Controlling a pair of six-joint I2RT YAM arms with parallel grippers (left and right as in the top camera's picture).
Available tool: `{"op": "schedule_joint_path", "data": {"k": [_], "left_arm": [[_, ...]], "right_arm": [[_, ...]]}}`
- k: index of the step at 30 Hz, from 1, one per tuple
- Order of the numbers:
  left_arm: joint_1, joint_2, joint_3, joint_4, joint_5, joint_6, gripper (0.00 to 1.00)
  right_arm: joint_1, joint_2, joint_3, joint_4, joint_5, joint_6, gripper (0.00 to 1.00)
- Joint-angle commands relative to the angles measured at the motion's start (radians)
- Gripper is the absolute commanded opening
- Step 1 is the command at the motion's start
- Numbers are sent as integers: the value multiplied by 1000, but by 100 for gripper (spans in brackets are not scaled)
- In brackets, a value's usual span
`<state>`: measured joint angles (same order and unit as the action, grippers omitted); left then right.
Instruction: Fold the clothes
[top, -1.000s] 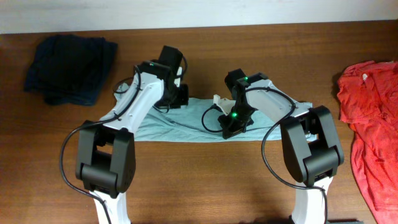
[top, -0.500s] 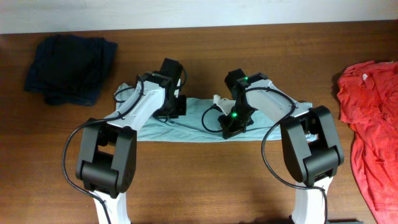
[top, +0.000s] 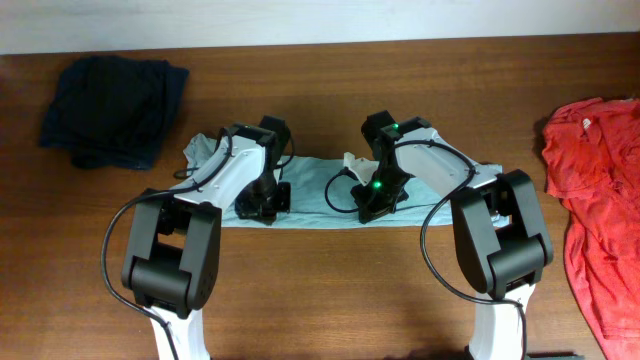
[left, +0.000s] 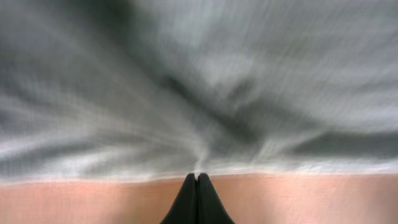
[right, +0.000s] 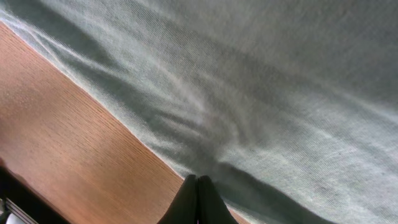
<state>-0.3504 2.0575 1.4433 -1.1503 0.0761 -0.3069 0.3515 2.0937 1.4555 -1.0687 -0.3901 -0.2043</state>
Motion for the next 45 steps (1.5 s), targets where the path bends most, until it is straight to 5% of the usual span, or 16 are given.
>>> {"op": "schedule_joint_path", "data": {"k": [1, 7, 12, 27, 29, 32, 33, 45], "left_arm": [[4, -10, -3, -37, 13, 1, 0], [5, -66, 40, -28, 13, 0, 0], [5, -132, 52, 130, -37, -21, 0], [6, 14, 46, 265, -224, -10, 1], [6, 13, 47, 258, -224, -10, 14], [6, 13, 51, 241, -223, -19, 50], [6, 13, 51, 237, -224, -27, 54], [97, 13, 79, 203, -226, -113, 50]], "right_arm": [[7, -6, -3, -2, 10, 10, 4], [7, -6, -3, -2, 10, 10, 4], [7, -6, -3, 0, 10, 10, 4], [7, -6, -3, -2, 10, 10, 4], [7, -6, -3, -3, 10, 10, 4], [7, -6, -3, -1, 10, 10, 5], [7, -6, -3, 0, 10, 10, 5], [7, -6, -3, 0, 10, 10, 5]]}}
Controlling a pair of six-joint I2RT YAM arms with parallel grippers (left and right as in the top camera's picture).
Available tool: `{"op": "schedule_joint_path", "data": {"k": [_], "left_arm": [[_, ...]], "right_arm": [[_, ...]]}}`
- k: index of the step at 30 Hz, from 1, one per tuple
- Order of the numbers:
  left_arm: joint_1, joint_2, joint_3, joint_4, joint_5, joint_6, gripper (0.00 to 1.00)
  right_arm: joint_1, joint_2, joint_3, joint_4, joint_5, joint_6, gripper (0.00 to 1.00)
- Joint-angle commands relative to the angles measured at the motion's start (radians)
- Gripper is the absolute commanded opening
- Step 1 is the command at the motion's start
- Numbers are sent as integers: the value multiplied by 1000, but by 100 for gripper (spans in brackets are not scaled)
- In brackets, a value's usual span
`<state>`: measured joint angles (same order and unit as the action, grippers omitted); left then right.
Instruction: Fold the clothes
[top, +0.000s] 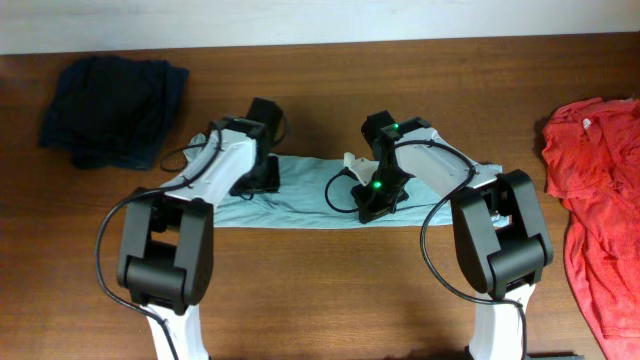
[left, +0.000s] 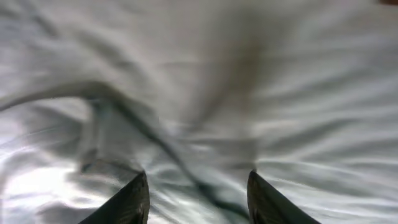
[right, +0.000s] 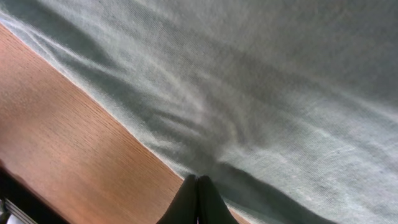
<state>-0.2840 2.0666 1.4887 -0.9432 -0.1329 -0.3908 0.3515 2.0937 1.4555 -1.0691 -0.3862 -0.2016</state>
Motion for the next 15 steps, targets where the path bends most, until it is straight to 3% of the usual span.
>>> {"op": "schedule_joint_path", "data": {"k": [1, 15], "left_arm": [[39, 4, 35, -1, -16, -29, 50], [69, 4, 35, 47, 66, -32, 54]], "right_arm": [[7, -6, -3, 3, 6, 8, 5], [7, -6, -3, 7, 6, 7, 5]]}}
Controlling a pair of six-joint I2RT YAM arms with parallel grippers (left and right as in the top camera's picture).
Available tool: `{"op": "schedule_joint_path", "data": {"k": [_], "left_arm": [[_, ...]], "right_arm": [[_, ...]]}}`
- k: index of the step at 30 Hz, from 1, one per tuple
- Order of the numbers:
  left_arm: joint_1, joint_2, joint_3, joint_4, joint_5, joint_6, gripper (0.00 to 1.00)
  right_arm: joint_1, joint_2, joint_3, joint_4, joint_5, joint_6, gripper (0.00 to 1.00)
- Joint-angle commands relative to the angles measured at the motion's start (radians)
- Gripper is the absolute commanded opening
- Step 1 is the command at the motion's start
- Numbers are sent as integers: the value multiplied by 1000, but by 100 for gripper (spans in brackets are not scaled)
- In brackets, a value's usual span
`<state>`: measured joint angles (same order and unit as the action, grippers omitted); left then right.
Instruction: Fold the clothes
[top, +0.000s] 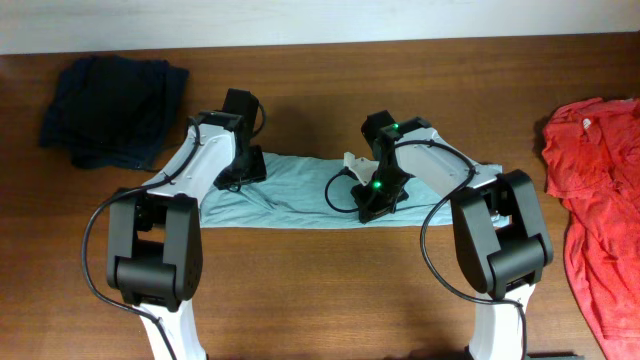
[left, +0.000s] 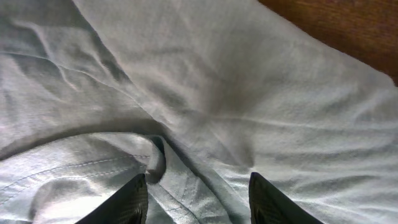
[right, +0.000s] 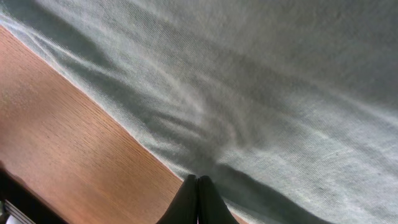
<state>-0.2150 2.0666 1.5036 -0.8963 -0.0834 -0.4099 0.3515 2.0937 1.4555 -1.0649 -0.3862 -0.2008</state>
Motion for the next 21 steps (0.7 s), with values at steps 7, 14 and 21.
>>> {"op": "schedule_joint_path", "data": {"k": [7, 14, 21], "left_arm": [[18, 1, 74, -70, -22, -12, 56], [21, 7, 85, -68, 62, -13, 57], [4, 48, 81, -40, 66, -13, 56]], "right_arm": [[7, -6, -3, 3, 6, 6, 6], [7, -6, -3, 7, 6, 6, 5], [7, -6, -3, 5, 6, 7, 5]]}}
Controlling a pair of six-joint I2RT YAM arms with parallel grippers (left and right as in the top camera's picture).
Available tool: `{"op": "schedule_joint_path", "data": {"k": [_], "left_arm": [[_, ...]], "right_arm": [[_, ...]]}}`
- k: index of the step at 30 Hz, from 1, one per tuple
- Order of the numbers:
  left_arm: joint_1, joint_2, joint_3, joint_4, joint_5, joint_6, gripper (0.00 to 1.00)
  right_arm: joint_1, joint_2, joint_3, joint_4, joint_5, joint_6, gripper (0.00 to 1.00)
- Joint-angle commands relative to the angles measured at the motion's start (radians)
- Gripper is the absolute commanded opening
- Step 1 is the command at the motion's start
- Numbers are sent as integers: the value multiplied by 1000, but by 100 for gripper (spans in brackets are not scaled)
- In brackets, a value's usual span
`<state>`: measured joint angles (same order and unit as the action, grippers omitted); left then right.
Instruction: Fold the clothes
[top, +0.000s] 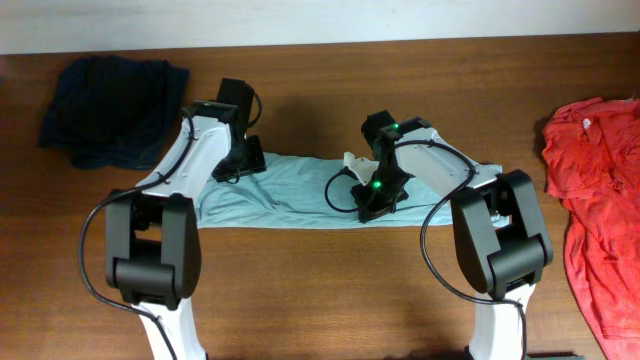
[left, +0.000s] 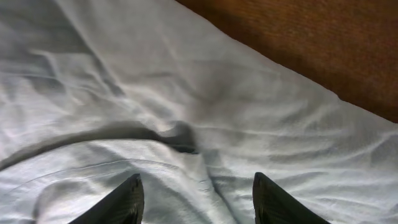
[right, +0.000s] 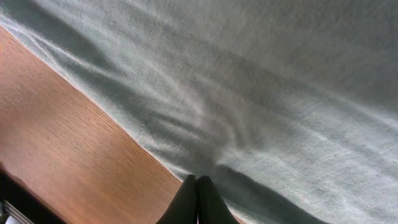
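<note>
A light teal garment (top: 295, 195) lies as a long, flat strip across the middle of the table. My left gripper (top: 241, 160) hovers open over its far left part; in the left wrist view its gripper (left: 196, 202) has only wrinkled cloth (left: 186, 106) between the spread fingertips (left: 132, 199). My right gripper (top: 377, 207) sits at the garment's front edge. The right wrist view shows that gripper (right: 196, 198) shut, pinched on the hem (right: 155, 146), with creases running toward the tips.
A dark navy pile of clothes (top: 110, 95) lies at the far left. A red shirt (top: 595, 190) is spread at the right edge. Bare wooden table (top: 320, 290) runs along the front, and wood shows beyond the garment (left: 311, 43).
My left gripper, still open, has shifted a little toward the garment's far edge; more bare table shows in its view. The right gripper and the garment look unchanged.
Both grippers were shut at the garment's front hem. Then the left was open over the left part of the cloth, then over its far left area, and now nearer the far edge. The right has stayed shut on the hem throughout.
</note>
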<state>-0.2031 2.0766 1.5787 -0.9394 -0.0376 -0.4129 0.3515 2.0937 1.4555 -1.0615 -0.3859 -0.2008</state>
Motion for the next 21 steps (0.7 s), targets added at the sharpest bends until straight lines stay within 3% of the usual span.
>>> {"op": "schedule_joint_path", "data": {"k": [1, 3, 8, 12, 15, 21], "left_arm": [[-10, 46, 6, 3, 20, -10, 56], [-11, 51, 6, 4, 20, -10, 56], [-10, 51, 6, 8, 19, -10, 35], [-10, 51, 6, 8, 16, -10, 32], [-10, 51, 6, -2, 16, -10, 1], [-3, 48, 11, -60, -19, -9, 1]], "right_arm": [[7, -6, -3, 2, 6, 7, 5], [7, -6, -3, 2, 5, 6, 5], [7, -6, -3, 2, 6, 6, 5], [7, -6, -3, 2, 6, 6, 5], [7, -6, -3, 2, 6, 6, 5], [7, -6, -3, 2, 6, 6, 5]]}}
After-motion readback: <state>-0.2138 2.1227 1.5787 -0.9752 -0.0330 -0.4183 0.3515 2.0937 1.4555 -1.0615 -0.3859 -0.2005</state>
